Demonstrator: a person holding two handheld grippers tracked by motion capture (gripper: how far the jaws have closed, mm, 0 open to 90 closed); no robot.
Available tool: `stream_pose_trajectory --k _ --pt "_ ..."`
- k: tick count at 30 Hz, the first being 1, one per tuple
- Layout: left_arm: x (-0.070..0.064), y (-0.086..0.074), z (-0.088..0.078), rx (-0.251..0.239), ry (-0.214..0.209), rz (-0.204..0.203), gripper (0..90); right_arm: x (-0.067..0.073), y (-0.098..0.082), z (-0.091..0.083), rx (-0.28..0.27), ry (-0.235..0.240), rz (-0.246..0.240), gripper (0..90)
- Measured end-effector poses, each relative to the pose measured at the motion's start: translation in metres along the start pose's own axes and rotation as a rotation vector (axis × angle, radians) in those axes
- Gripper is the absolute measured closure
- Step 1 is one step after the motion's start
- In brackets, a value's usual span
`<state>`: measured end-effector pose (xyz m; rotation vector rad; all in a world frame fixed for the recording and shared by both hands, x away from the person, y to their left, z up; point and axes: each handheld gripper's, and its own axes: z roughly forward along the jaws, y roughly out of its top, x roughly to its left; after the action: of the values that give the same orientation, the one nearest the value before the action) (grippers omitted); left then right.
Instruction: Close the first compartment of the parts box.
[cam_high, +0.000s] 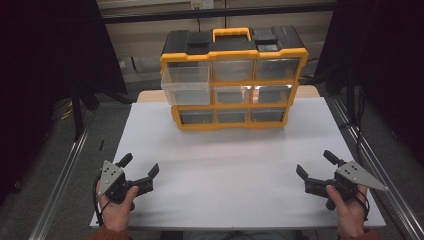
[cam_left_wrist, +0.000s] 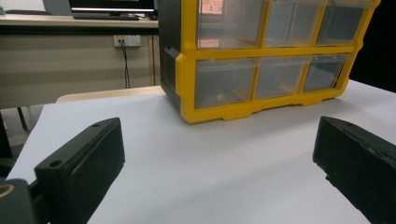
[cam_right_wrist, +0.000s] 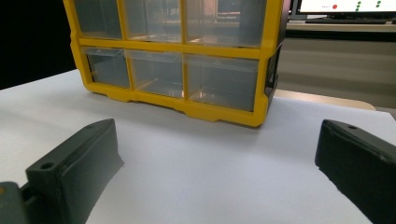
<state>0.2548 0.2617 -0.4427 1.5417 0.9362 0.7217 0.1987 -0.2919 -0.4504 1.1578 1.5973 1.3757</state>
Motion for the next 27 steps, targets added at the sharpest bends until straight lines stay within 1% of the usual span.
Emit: stream_pose_trajectory --k 1,2,3,4,5,7,9,10,11,14,15,16,17,18,19,20,21,22,23,24,25,26,27 --pt "0.000 0.001 0.000 -0.005 0.008 -0.003 2.2 0.000 0.000 0.000 -0.003 -0.007 -0.003 0.0" --pt "0.000 0.001 -0.001 -0.007 0.006 -0.004 2.2 0.000 0.000 0.000 -0.003 -0.005 -0.005 0.0" --pt "0.000 0.002 -0.001 -0.011 0.002 -0.013 2.2 0.000 0.000 0.000 0.000 -0.008 -0.005 0.0" --pt "0.000 0.002 -0.001 -0.011 0.002 -0.013 2.2 0.000 0.000 0.001 -0.003 -0.005 -0.005 0.0" --pt "0.001 0.003 -0.002 -0.012 0.019 -0.001 2.1 0.000 0.000 0.000 0.001 -0.006 -0.006 0.0" --pt "0.001 0.005 0.000 -0.017 0.019 -0.001 2.1 -0.001 -0.001 0.000 -0.002 -0.008 -0.011 0.0" --pt "0.000 0.007 0.002 -0.021 0.017 -0.001 2.1 -0.002 -0.001 0.000 0.001 -0.009 -0.001 0.0" --pt "0.000 0.008 0.003 -0.026 0.005 0.007 2.0 -0.003 -0.002 0.000 0.000 -0.014 0.002 0.0" --pt "-0.002 0.010 0.004 -0.029 0.003 0.008 2.0 -0.003 -0.002 0.000 -0.001 -0.014 0.004 0.0" --pt "-0.004 0.013 0.006 -0.043 -0.008 0.028 1.7 -0.004 -0.002 0.000 -0.001 -0.012 0.006 0.0" --pt "-0.006 0.015 0.008 -0.048 -0.011 0.026 1.6 -0.004 -0.002 -0.001 -0.002 -0.014 0.005 0.0" --pt "-0.006 0.016 0.008 -0.045 -0.014 0.040 1.7 -0.005 -0.002 -0.001 0.001 -0.012 0.001 0.0" --pt "-0.008 0.017 0.009 -0.049 -0.022 0.025 1.7 -0.004 -0.002 -0.001 -0.003 -0.019 0.005 0.0" --pt "-0.009 0.018 0.010 -0.043 -0.024 0.021 1.6 -0.004 -0.002 -0.002 -0.002 -0.017 0.003 0.0" --pt "-0.009 0.019 0.010 -0.036 -0.035 0.027 1.6 -0.004 -0.002 -0.002 -0.006 -0.013 0.003 0.0" --pt "-0.011 0.020 0.011 -0.038 -0.043 0.019 1.6 -0.003 -0.002 -0.003 -0.006 -0.013 0.005 0.0" --pt "-0.012 0.021 0.011 -0.029 -0.041 0.030 1.6 -0.003 -0.002 -0.003 -0.009 -0.019 0.008 0.0" --pt "-0.013 0.023 0.012 -0.023 -0.041 0.040 1.6 -0.004 -0.002 -0.004 -0.007 -0.018 -0.003 0.0" --pt "-0.015 0.024 0.014 -0.034 -0.059 0.019 1.7 -0.004 -0.001 -0.005 -0.009 -0.015 -0.006 0.0" --pt "-0.017 0.027 0.016 -0.032 -0.061 0.033 1.7 -0.004 -0.001 -0.004 -0.009 -0.013 -0.008 0.0" --pt "-0.017 0.027 0.016 -0.032 -0.061 0.033 1.7 -0.004 -0.001 -0.004 -0.009 -0.013 -0.008 0.0" --pt "-0.018 0.029 0.016 -0.030 -0.068 0.047 1.7 -0.004 -0.001 -0.004 -0.005 -0.007 -0.011 0.0" --pt "-0.021 0.029 0.017 -0.034 -0.069 0.048 2.3 -0.003 -0.001 -0.003 -0.006 -0.007 -0.011 0.0"
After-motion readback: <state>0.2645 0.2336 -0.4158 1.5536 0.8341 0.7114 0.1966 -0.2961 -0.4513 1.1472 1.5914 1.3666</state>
